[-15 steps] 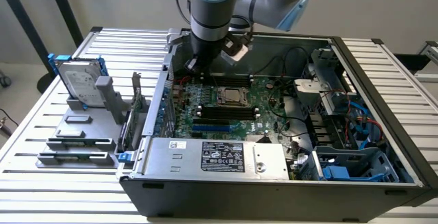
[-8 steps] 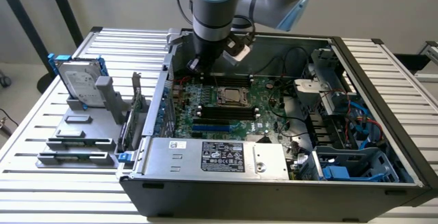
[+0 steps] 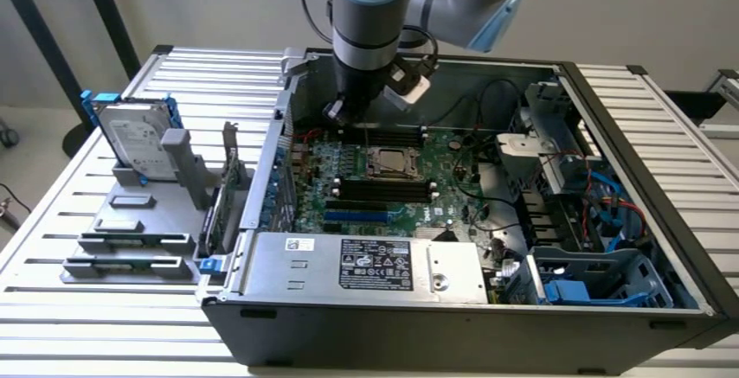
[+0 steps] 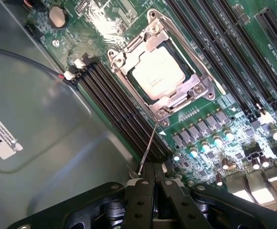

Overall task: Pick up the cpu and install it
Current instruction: 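Install the first cpu locking lever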

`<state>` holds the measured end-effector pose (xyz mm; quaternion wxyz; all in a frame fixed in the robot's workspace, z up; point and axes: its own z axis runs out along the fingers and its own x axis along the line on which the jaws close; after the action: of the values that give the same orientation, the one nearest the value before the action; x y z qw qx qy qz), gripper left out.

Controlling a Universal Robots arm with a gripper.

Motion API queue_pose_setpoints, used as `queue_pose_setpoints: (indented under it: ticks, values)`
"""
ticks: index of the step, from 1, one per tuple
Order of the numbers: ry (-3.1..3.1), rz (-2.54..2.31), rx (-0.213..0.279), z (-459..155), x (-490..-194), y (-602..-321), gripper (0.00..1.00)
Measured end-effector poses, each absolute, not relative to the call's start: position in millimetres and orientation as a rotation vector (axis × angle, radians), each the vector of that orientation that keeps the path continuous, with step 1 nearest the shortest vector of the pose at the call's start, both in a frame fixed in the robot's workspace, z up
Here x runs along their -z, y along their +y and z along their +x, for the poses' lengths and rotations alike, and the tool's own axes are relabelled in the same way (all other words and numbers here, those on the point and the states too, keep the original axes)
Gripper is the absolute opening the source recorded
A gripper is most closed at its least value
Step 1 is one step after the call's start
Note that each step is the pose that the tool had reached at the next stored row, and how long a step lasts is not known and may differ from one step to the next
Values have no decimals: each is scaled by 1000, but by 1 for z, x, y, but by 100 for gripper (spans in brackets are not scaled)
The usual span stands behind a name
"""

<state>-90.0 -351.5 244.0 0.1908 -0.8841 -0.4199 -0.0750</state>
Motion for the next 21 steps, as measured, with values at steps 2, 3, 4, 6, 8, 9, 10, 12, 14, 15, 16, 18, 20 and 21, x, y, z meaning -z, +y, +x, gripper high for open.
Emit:
queue_pose_setpoints:
  ticks: [2, 3, 4, 6, 8, 9, 10, 12, 14, 15, 16, 18, 20, 21]
  values:
    - [-1182, -2485, 219, -88, -244, -352, 11]
    - [-1184, -2485, 224, -87, -244, -353, 11]
    - [-1185, -2486, 228, -85, -244, -353, 11]
    - [-1187, -2487, 236, -83, -243, -354, 11]
    - [-1189, -2488, 242, -79, -242, -354, 11]
    - [-1190, -2489, 245, -78, -241, -354, 11]
    - [-1191, -2489, 248, -76, -240, -354, 11]
    - [-1189, -2492, 252, -75, -238, -354, 11]
    - [-1186, -2496, 253, -75, -235, -354, 11]
    - [-1186, -2497, 252, -75, -233, -354, 11]
    - [-1187, -2499, 251, -75, -231, -354, 11]
    - [-1188, -2501, 250, -75, -228, -354, 11]
    - [-1189, -2504, 248, -75, -224, -354, 11]
    - [-1190, -2506, 247, -75, -223, -354, 11]
